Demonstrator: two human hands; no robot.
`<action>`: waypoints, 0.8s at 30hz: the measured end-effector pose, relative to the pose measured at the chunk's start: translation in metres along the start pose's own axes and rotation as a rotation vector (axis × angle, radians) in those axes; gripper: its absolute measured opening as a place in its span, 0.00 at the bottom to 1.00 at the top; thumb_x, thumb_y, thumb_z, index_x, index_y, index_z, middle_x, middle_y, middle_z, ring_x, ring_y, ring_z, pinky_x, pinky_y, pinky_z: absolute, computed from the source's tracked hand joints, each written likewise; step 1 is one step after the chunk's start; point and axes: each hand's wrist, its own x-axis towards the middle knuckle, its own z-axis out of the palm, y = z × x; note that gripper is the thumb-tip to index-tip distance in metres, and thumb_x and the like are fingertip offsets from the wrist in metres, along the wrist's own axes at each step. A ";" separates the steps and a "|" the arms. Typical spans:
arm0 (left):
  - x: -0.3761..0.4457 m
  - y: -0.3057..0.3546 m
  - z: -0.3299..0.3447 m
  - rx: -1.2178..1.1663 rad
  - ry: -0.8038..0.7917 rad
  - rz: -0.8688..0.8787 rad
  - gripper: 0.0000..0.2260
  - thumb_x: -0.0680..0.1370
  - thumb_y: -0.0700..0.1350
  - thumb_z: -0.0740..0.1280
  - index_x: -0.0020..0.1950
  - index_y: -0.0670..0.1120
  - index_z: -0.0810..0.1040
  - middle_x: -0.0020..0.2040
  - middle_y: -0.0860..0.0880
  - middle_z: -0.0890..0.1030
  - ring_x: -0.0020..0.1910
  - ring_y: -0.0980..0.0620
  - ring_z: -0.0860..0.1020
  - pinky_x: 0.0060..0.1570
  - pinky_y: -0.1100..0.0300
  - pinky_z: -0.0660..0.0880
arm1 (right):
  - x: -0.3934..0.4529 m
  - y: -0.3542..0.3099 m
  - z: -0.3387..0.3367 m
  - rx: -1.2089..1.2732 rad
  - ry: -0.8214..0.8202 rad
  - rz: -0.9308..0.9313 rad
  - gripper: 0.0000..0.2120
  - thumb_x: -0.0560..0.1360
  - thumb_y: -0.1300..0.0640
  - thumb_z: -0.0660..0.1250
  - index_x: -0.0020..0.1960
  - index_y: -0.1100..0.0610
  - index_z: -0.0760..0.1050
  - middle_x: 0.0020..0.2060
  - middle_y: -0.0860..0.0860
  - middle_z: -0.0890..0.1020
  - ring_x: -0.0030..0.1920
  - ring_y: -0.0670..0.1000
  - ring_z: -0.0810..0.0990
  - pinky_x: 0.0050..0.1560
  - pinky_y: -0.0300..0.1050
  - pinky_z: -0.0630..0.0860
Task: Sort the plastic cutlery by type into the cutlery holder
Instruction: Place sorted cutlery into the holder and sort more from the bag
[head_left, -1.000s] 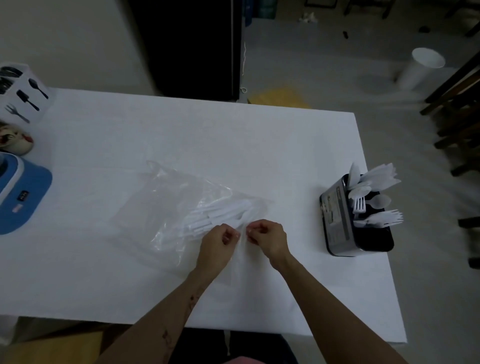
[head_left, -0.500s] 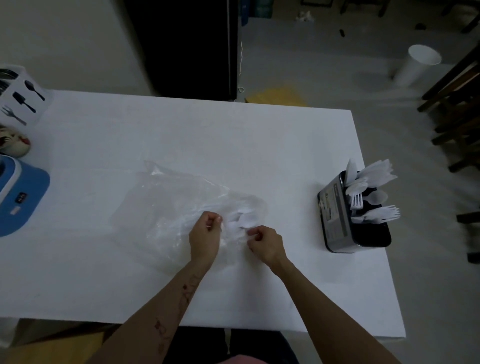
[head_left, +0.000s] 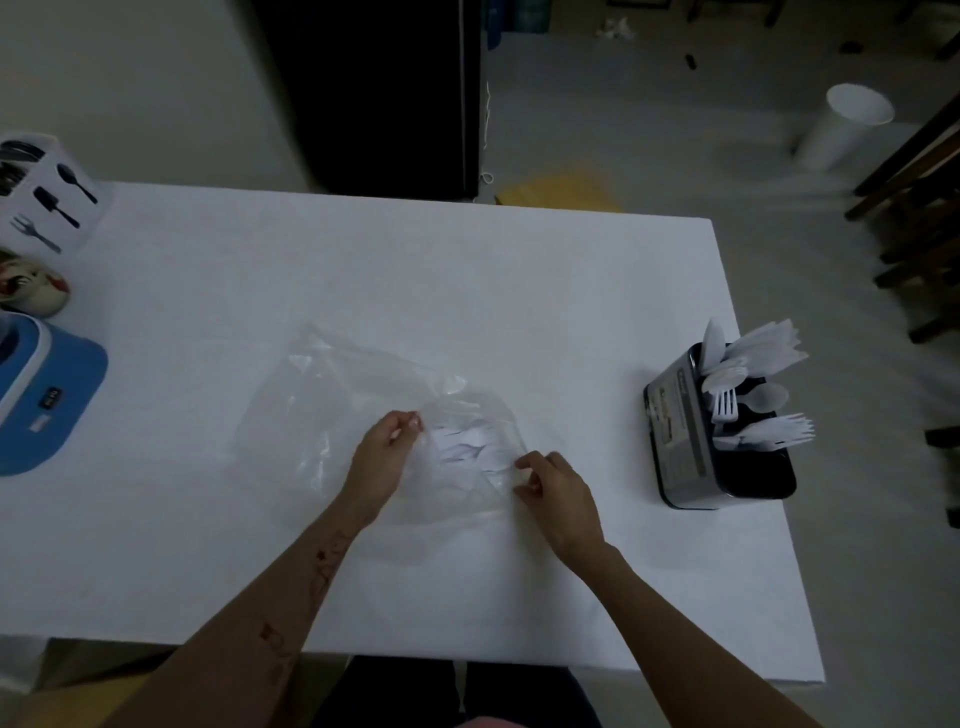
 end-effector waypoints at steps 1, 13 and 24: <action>-0.002 -0.001 0.001 0.034 -0.039 0.009 0.07 0.80 0.51 0.61 0.49 0.53 0.78 0.46 0.53 0.80 0.48 0.53 0.76 0.50 0.56 0.71 | 0.002 0.000 0.000 -0.049 0.036 -0.086 0.12 0.74 0.60 0.69 0.57 0.52 0.77 0.47 0.49 0.77 0.44 0.50 0.78 0.39 0.45 0.77; -0.014 0.008 0.013 0.278 -0.144 0.036 0.10 0.83 0.51 0.52 0.47 0.48 0.67 0.37 0.49 0.73 0.38 0.50 0.73 0.38 0.58 0.66 | 0.036 -0.016 0.009 -0.513 -0.096 -0.437 0.47 0.63 0.47 0.79 0.75 0.58 0.62 0.71 0.55 0.71 0.61 0.59 0.75 0.51 0.52 0.76; -0.027 0.011 0.020 0.206 -0.143 0.002 0.08 0.83 0.50 0.54 0.51 0.48 0.68 0.61 0.38 0.77 0.60 0.40 0.75 0.56 0.52 0.70 | 0.041 -0.015 0.016 -0.800 -0.024 -0.574 0.41 0.59 0.38 0.78 0.65 0.59 0.75 0.52 0.55 0.82 0.55 0.57 0.81 0.56 0.52 0.77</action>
